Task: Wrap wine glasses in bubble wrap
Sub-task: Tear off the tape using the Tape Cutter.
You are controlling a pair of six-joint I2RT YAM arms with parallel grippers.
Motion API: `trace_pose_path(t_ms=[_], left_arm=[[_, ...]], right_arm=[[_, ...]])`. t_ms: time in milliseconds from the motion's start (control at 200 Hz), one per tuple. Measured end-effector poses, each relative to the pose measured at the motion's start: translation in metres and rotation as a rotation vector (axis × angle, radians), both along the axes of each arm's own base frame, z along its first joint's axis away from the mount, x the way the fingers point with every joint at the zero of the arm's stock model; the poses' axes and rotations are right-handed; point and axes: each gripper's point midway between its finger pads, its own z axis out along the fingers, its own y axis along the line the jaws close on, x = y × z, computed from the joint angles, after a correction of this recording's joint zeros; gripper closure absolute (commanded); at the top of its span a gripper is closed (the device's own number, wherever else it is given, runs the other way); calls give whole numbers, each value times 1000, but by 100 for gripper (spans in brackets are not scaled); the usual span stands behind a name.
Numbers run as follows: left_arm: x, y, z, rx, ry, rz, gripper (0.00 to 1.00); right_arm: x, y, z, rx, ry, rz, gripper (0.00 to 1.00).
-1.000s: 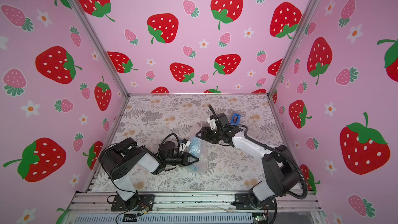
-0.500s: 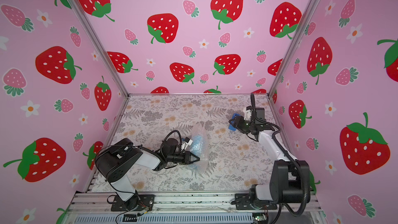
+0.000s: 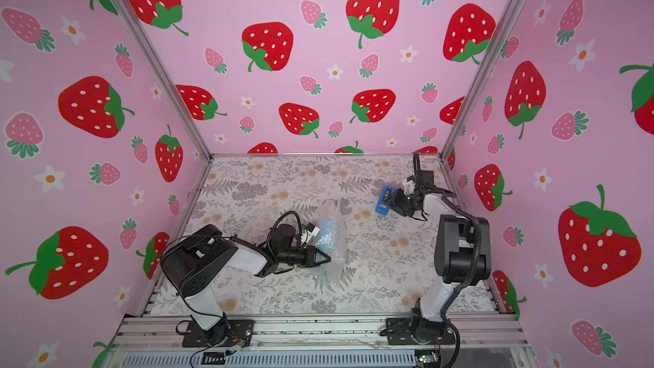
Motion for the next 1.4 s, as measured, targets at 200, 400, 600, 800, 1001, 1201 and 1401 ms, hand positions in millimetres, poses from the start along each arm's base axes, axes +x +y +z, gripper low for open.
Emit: trace_pose_path(t_ms=[200,400,600,800,1001,1201,1401], left_arm=[[0,-2,0,-8,6,-14,91],[0,-2,0,-8,6,-14,90],[0,-2,0,-9,6,-14,90],[0,-2,0,-9,6,-14,90],[-1,-3,0,-14,7,-20,91],[-1,-3,0,-14,6,-20,91],[-1,-3,1,-15,5,-20,91]], right_arm=[[19,0,-5,-5,-5,9,66],[20,2,-21,1,33,15,70],[27,6,-28,22,48,32,74],[28,7,-27,24,42,38,75],[27,9,-30,35,52,43,78],[28,11,-31,46,51,48,83],[30,12,-33,58,52,48,93]])
